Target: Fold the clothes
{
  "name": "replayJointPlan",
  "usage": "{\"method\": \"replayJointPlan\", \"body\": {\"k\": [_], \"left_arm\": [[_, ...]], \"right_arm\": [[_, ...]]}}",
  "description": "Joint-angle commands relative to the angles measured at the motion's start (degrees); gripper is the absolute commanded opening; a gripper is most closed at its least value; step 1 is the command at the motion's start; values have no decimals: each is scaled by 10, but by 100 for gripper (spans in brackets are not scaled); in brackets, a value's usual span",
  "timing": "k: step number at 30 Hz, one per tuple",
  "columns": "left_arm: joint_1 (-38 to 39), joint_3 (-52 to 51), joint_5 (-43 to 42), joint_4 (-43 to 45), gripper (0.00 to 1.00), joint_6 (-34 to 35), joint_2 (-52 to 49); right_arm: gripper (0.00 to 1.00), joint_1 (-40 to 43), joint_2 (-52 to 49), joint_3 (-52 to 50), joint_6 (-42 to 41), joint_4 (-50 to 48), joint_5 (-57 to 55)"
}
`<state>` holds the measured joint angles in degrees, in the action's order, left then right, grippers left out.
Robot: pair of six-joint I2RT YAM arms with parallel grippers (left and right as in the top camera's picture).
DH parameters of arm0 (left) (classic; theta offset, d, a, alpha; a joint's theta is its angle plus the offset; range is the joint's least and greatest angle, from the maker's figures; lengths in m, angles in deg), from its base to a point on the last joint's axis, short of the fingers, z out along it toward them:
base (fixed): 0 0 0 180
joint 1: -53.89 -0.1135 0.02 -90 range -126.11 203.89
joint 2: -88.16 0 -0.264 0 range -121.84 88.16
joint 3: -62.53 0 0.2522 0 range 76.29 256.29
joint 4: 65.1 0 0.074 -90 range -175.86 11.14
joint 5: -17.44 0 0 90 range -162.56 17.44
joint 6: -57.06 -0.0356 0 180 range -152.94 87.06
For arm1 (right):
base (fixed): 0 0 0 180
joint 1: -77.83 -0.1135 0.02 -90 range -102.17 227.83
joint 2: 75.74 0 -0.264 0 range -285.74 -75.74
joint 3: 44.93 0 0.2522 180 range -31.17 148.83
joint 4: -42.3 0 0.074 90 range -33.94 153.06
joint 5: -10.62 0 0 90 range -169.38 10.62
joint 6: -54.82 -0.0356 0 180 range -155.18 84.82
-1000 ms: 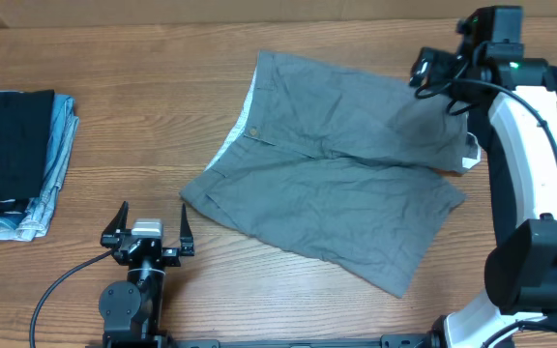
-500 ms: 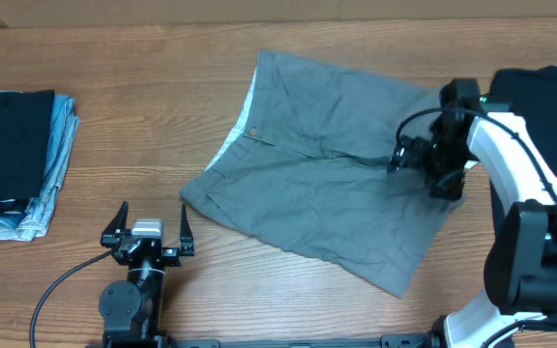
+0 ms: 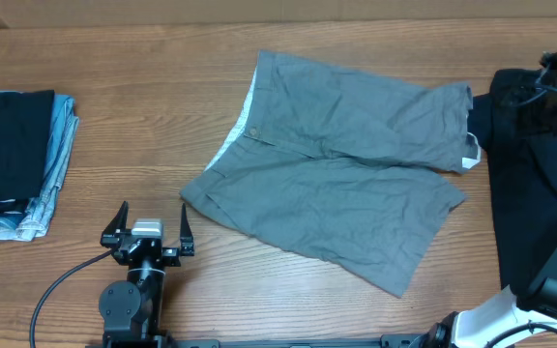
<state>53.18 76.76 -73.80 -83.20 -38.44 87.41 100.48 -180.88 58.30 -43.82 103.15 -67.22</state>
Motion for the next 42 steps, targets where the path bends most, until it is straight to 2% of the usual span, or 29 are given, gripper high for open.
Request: {"method": "replayJointPlan", "body": {"k": [1,6,11,13,22,24,31,36,42], "left_arm": [[4,-2,2,0,100,10,5],[4,-2,2,0,100,10,5],[4,-2,2,0,100,10,5],[4,-2,2,0,100,10,5],[4,-2,2,0,100,10,5],[4,-2,2,0,100,10,5],[4,-2,2,0,100,10,5],[4,-2,2,0,100,10,5],[4,-2,2,0,100,10,5]], "right_arm": [[4,9,-71,8,91,-49,45],[4,10,-177,8,125,-136,25],[4,12,-192,8,132,-182,-74],[4,17,-192,8,134,-187,-74],[4,19,-209,5,153,-153,-35],[4,19,-221,5,186,-126,-38],[4,45,-255,7,190,-129,-174],[4,76,-255,13,175,-158,-177],[4,66,-255,95,174,-124,-179]]}}
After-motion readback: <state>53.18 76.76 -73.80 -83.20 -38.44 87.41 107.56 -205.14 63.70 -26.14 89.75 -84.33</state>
